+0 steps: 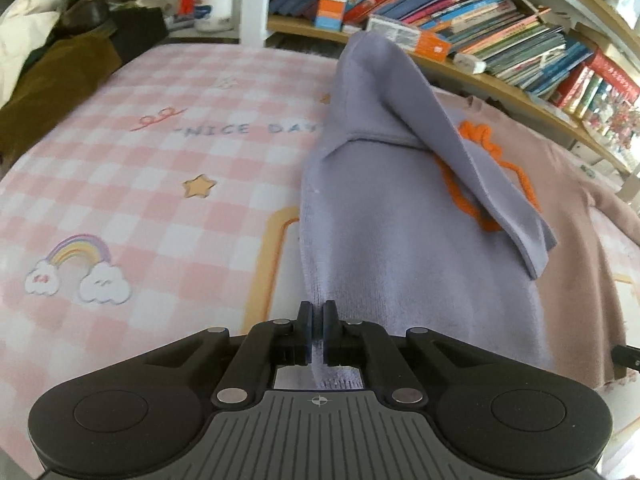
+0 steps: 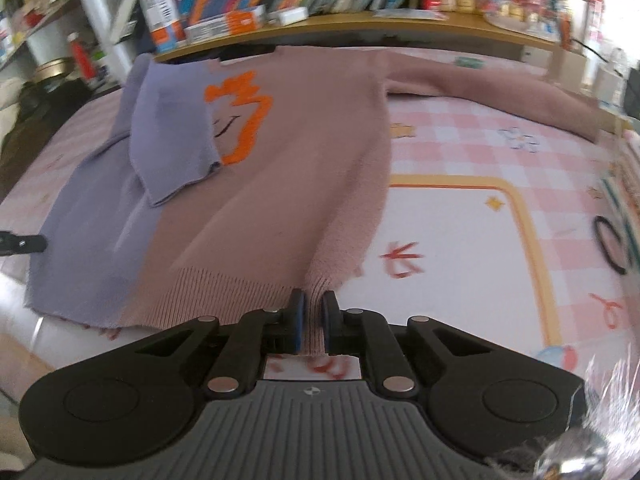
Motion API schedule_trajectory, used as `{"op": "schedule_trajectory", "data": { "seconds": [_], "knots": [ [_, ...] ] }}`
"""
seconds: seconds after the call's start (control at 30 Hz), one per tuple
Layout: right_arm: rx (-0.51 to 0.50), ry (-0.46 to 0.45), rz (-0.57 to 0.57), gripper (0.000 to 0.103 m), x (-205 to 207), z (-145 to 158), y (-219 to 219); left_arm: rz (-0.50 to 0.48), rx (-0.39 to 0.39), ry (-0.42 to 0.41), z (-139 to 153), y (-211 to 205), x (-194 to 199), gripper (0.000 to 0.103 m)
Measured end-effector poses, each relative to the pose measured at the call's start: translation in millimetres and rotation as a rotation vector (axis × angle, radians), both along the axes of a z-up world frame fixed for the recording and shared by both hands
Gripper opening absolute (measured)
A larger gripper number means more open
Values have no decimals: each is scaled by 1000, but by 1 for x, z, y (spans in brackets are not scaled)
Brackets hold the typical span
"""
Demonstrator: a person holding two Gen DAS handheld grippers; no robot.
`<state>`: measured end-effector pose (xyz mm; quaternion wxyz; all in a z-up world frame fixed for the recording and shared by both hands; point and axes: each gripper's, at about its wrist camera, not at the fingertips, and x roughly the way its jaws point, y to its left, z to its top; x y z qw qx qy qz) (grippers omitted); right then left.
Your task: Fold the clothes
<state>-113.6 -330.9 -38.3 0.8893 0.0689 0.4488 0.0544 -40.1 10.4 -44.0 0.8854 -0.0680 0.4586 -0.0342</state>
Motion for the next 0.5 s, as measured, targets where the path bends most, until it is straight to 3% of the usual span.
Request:
{"op": "schedule_trajectory", "data": {
  "seconds": [0.5],
  "knots": [
    [-75, -13, -141, 8, -20, 5, -33, -151, 17, -23, 0, -41, 2, 4]
  ]
}}
